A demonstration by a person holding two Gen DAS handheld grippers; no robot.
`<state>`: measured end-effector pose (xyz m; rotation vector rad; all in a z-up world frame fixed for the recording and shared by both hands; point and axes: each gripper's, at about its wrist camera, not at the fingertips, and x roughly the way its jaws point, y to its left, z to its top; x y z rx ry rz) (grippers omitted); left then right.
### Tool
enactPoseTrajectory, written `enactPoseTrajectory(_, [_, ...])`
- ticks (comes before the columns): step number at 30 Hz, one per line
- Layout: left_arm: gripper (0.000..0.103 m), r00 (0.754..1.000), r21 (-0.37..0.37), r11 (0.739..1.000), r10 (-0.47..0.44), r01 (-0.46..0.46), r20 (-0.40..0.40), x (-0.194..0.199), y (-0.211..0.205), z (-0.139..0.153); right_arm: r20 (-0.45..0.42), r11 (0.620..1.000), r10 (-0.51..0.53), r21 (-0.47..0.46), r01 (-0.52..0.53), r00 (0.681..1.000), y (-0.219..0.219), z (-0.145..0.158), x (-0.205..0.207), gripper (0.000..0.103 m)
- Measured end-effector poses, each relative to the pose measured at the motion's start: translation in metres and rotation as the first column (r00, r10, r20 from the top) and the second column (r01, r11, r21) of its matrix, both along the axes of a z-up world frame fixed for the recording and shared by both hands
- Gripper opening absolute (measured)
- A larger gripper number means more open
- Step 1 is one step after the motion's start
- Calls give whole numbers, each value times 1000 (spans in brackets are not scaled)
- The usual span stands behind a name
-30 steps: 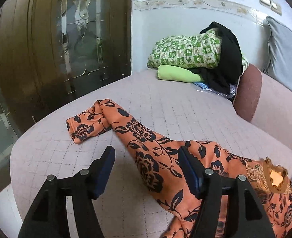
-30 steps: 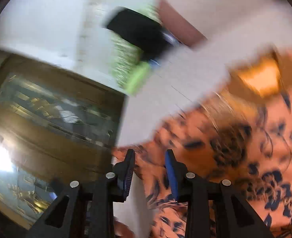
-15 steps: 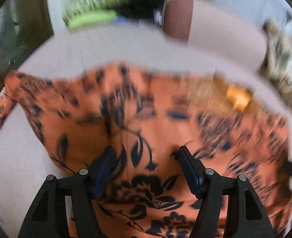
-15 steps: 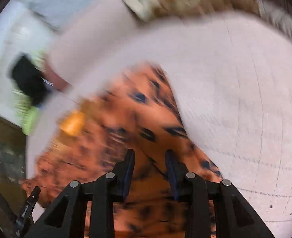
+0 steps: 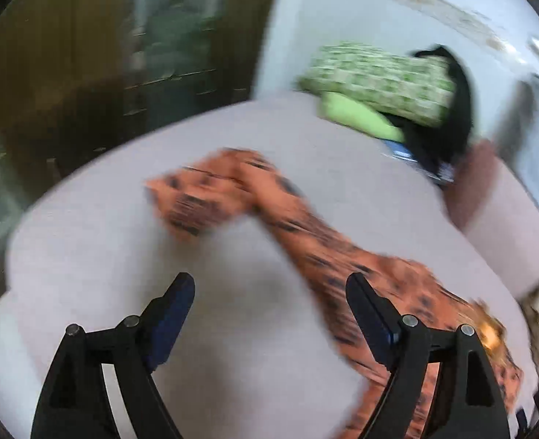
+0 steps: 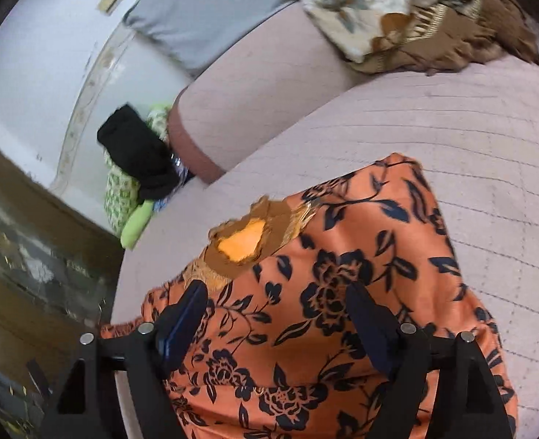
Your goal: Fold small clothes
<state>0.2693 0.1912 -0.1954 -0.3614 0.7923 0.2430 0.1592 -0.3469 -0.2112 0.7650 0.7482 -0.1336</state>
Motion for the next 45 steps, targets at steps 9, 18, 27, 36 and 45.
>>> enactPoseTrajectory(9, [85, 986, -356, 924, 103, -143, -127, 65, 104, -42, -16, 998, 46, -39, -46, 999, 6, -7, -2, 81])
enactPoseTrajectory(18, [72, 989, -261, 955, 122, -141, -89, 50, 109, -66, -46, 998, 51, -36, -53, 998, 6, -19, 7, 81])
enactPoseTrajectory(27, [98, 994, -482, 870, 73, -104, -82, 110, 96, -47, -49, 990, 77, -111, -83, 996, 18, -17, 9, 81])
enactPoseTrajectory(36, [39, 942, -417, 866, 156, -275, -298, 183, 100, -98, -82, 991, 76, -107, -85, 994, 14, -30, 16, 81])
enactPoseTrajectory(45, [6, 988, -85, 995, 48, -61, -148, 174, 37, -45, -65, 998, 38, -43, -41, 997, -3, -27, 9, 81])
